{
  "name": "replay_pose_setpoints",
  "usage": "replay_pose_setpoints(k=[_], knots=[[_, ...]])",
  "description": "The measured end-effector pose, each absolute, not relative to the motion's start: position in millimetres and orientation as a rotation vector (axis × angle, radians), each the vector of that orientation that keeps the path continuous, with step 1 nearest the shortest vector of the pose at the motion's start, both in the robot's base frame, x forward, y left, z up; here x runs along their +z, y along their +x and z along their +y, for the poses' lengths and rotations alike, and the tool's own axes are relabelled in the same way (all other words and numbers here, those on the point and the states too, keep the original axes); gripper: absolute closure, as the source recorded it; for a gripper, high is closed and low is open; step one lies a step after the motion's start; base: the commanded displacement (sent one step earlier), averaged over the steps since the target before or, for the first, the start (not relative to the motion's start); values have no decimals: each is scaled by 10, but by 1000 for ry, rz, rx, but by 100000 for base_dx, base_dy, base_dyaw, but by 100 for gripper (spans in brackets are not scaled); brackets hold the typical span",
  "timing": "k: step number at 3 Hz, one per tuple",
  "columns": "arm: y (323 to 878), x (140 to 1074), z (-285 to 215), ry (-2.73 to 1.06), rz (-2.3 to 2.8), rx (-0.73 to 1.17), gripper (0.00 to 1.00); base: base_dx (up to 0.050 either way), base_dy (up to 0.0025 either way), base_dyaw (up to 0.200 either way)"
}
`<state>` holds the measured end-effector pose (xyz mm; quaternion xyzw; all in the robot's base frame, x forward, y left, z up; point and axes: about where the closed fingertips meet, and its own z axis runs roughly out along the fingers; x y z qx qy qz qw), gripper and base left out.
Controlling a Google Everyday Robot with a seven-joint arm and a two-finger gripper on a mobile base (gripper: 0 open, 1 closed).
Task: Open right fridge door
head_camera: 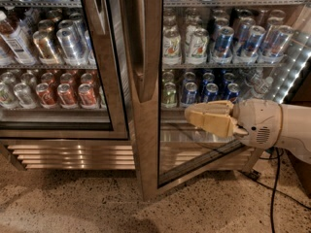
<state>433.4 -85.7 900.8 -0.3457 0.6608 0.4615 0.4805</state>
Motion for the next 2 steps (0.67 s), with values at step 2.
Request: replay_pose_setpoints(k=[2], knots=[[4048, 8983, -851, -883, 1560, 1137, 100, 0, 0, 0]])
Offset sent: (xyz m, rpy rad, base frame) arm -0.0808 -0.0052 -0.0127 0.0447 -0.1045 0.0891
